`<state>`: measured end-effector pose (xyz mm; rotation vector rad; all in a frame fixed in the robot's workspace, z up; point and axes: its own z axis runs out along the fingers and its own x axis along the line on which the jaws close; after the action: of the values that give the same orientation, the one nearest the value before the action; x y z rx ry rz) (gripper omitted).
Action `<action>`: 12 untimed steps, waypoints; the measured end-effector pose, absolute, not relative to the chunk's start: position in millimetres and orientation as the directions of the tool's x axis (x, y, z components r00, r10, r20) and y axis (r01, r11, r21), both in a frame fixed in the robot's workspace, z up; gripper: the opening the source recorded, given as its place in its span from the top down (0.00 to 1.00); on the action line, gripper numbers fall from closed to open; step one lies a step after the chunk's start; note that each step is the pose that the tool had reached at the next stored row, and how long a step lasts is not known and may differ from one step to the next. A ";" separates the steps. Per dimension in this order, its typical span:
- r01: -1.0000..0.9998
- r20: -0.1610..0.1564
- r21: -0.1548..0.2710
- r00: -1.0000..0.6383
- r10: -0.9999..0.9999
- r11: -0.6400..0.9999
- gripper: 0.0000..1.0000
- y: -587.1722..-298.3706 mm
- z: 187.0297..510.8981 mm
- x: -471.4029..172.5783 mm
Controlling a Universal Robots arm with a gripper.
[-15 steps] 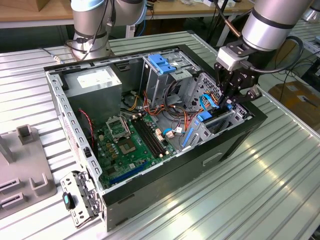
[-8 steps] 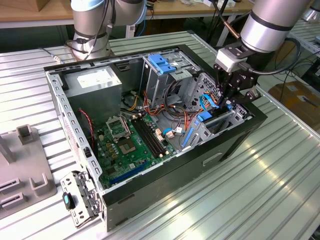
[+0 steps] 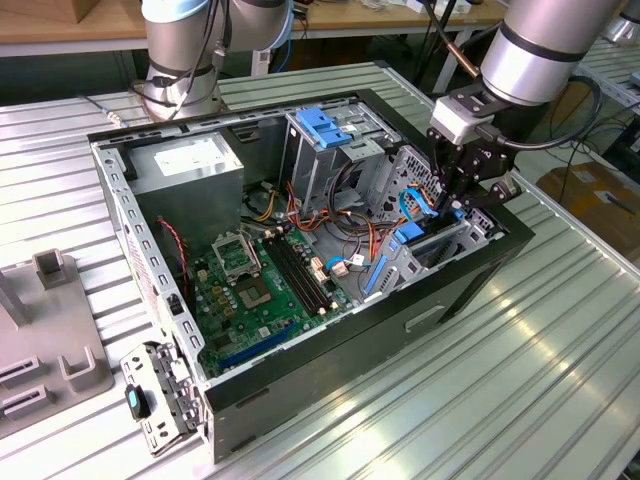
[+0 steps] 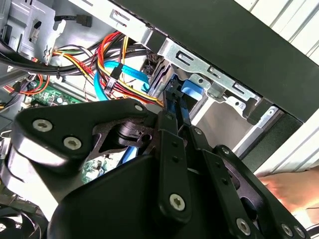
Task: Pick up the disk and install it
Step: 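Insert the second disk wire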
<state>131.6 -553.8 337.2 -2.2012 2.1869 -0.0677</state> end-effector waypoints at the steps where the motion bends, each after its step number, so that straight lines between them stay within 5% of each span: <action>1: -0.998 0.004 -0.058 0.006 -1.000 -0.007 0.83 -553.8 337.2 131.6; 8: -0.998 0.003 -0.058 0.006 -1.000 -0.007 0.83 -553.7 336.8 131.6; 12: -0.998 0.004 -0.058 0.006 -1.000 -0.007 0.69 -553.8 337.1 131.6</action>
<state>131.6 -553.8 337.1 -2.2011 2.1868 -0.0676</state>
